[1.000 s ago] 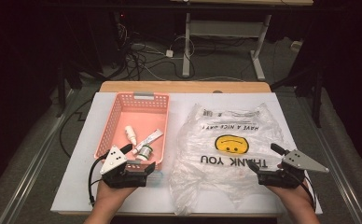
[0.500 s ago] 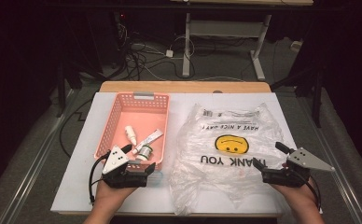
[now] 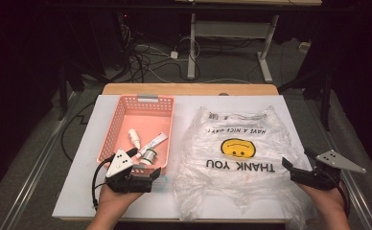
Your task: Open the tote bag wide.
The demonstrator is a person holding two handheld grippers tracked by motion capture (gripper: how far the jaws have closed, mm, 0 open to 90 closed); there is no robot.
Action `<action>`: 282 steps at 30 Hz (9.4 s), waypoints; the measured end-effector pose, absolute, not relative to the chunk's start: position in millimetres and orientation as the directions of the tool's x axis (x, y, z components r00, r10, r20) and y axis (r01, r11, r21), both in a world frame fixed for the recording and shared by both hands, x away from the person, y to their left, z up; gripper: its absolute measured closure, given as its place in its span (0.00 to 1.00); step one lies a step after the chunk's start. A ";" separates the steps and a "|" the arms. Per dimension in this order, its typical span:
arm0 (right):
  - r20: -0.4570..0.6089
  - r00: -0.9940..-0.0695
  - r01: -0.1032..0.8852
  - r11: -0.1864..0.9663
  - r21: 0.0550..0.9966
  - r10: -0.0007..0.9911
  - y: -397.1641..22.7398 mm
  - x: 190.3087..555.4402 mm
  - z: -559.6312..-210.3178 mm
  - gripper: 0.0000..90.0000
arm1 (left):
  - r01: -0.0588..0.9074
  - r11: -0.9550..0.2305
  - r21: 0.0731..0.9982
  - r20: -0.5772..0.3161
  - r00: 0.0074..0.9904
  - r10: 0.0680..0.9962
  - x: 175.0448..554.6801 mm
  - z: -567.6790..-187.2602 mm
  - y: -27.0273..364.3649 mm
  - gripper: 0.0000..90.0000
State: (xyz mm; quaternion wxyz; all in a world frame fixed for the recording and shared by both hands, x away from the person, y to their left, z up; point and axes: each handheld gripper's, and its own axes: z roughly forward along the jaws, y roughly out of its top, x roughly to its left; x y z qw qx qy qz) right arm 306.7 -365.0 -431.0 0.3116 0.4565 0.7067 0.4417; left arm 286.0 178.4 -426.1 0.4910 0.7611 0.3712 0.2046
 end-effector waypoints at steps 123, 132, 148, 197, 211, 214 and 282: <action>-0.012 -0.422 0.500 0.243 0.832 0.907 -346.2 303.6 -419.0 0.55 | 0.368 -0.228 0.902 -0.122 0.722 0.681 269.5 -430.2 175.8 0.00; -0.024 -0.479 0.517 0.303 0.800 0.878 -306.2 248.7 -444.3 0.22 | 0.387 -0.232 0.892 -0.139 0.725 0.675 271.1 -433.5 174.6 0.00; -0.065 -0.521 0.570 0.403 0.716 0.851 -313.4 244.2 -461.4 0.98 | 0.393 -0.230 0.891 -0.144 0.722 0.677 272.7 -433.3 178.8 0.00; 0.023 -0.754 0.422 0.456 0.784 0.657 -220.6 342.3 -449.4 0.20 | 0.392 -0.255 0.884 -0.114 0.709 0.696 270.8 -428.6 175.6 0.00; -0.008 -0.766 0.451 0.545 0.707 0.643 -211.6 340.2 -471.1 0.41 | 0.395 -0.253 0.883 -0.117 0.707 0.697 271.5 -428.5 178.3 0.00; -0.021 -0.760 0.446 0.544 0.711 0.649 -210.3 340.2 -469.9 0.47 | 0.397 -0.252 0.882 -0.118 0.706 0.698 271.7 -428.6 178.8 0.00; -0.055 -0.699 0.306 0.368 0.878 0.713 -225.1 351.3 -415.4 1.00 | 0.379 -0.243 0.893 -0.114 0.712 0.693 273.6 -429.1 182.0 0.00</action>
